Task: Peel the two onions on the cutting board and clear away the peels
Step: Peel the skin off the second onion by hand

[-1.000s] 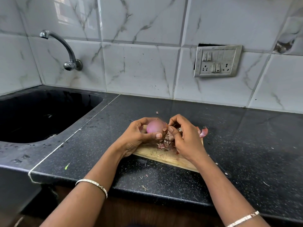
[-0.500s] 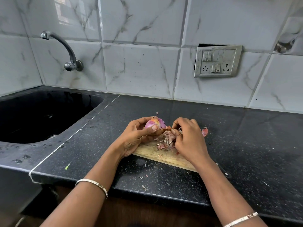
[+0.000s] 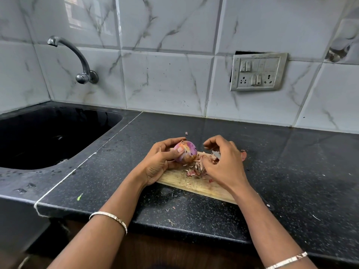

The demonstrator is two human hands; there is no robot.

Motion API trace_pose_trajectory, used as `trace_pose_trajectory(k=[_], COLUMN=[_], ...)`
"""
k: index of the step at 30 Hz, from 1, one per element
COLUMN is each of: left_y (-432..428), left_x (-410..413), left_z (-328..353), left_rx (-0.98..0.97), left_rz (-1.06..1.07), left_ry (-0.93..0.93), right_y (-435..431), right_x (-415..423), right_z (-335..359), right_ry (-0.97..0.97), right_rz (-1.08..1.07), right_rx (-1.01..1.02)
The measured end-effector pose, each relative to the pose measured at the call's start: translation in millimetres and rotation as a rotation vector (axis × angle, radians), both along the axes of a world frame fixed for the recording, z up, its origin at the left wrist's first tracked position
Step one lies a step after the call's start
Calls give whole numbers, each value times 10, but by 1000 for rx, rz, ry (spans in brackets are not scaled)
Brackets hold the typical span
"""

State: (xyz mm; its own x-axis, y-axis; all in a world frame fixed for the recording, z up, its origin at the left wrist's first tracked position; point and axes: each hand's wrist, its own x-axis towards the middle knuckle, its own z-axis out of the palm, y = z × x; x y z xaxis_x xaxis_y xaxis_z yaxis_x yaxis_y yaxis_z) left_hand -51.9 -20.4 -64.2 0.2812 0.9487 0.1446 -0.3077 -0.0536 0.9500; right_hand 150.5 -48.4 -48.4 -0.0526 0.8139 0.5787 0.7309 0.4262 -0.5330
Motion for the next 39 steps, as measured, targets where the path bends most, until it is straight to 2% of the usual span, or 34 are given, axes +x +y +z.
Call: trace_pose_trajectory(k=[2,4,13,31,39], left_y=[-2,-15,-17,-40,-53], left_x=[1,5,-9,-2,12], left_z=[9,25,14,31,44], left_rx=[5,1,10,13,44], left_rz=[-4,-10,-33,-62,-51], left_ry=[-1,-14,59,75,104], right_y=[-23,-18,38,64,112], right_x=[-32,-54,-54,-51,-43], right_z=[23,21,-18,-37,-89], right_ry=[42,-14,-65,-43,-114], right_rz=[154,193,161,190,208], right_rx=[19,63,196,152,141])
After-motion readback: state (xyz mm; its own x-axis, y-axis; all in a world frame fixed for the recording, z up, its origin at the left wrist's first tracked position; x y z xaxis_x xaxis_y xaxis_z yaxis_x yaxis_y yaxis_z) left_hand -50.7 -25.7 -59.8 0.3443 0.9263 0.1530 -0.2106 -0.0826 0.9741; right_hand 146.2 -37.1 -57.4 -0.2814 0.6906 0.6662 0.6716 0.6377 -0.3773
